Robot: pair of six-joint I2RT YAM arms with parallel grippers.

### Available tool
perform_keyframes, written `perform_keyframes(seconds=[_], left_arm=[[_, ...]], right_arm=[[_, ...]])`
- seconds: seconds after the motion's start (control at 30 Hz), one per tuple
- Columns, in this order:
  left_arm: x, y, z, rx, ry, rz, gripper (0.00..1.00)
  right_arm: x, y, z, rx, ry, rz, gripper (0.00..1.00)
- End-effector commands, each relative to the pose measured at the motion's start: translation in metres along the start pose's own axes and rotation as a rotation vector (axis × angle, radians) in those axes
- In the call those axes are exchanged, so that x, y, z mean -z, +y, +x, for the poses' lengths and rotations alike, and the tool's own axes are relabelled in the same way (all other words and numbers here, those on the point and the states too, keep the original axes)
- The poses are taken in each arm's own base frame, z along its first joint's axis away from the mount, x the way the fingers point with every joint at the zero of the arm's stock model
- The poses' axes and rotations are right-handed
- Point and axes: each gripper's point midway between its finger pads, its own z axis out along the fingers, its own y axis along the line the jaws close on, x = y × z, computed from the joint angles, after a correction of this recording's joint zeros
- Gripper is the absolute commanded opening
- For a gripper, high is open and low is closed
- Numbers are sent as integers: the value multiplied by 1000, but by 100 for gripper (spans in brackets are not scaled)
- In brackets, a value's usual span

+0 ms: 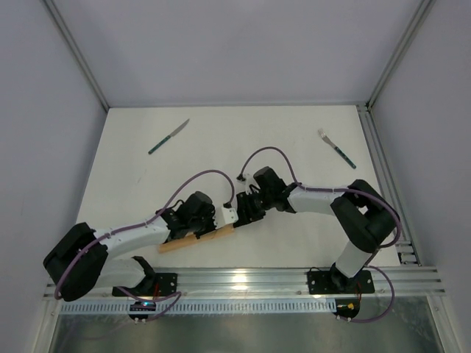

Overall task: Fold the napkin into a case and place the utensils inside
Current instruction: Stuff the top corner of the smaller-rectangle-folded napkin into the folded napkin.

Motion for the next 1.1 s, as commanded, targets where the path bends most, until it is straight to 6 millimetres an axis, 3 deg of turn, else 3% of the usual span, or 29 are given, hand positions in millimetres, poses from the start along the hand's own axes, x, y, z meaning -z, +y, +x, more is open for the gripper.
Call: perform_keyframes(seconds=[0.0, 0.2, 0.53, 0.67, 0.73, 0.83, 0.87, 0.93, 1.07], left_arm=[[4, 2, -10, 27, -50, -20, 0], [6, 2, -9, 37, -53, -23, 0], [6, 1, -7, 48, -50, -30, 0], [6, 2, -8, 52, -54, -32, 0], [7, 2, -9, 52, -56, -31, 0], [11, 2, -4, -7, -30, -25, 0], [18, 7, 16, -151, 34, -47, 0], [19, 5, 28, -189, 69, -44, 0], [22, 5, 35, -280, 88, -30, 0]], right_arm=[[-9, 5, -15, -20, -57, -43, 44], [-22, -3, -6, -60, -33, -65, 42], [-34, -6, 12, -121, 3, -110, 32], [-36, -5, 11, -123, 2, -121, 21], [-36, -6, 13, -131, 4, -125, 7], [-33, -12, 8, -165, -18, -131, 4], [-29, -22, 5, -194, -37, -117, 4], [-29, -23, 3, -177, -39, -112, 4], [-29, -24, 5, -162, -30, -108, 4]])
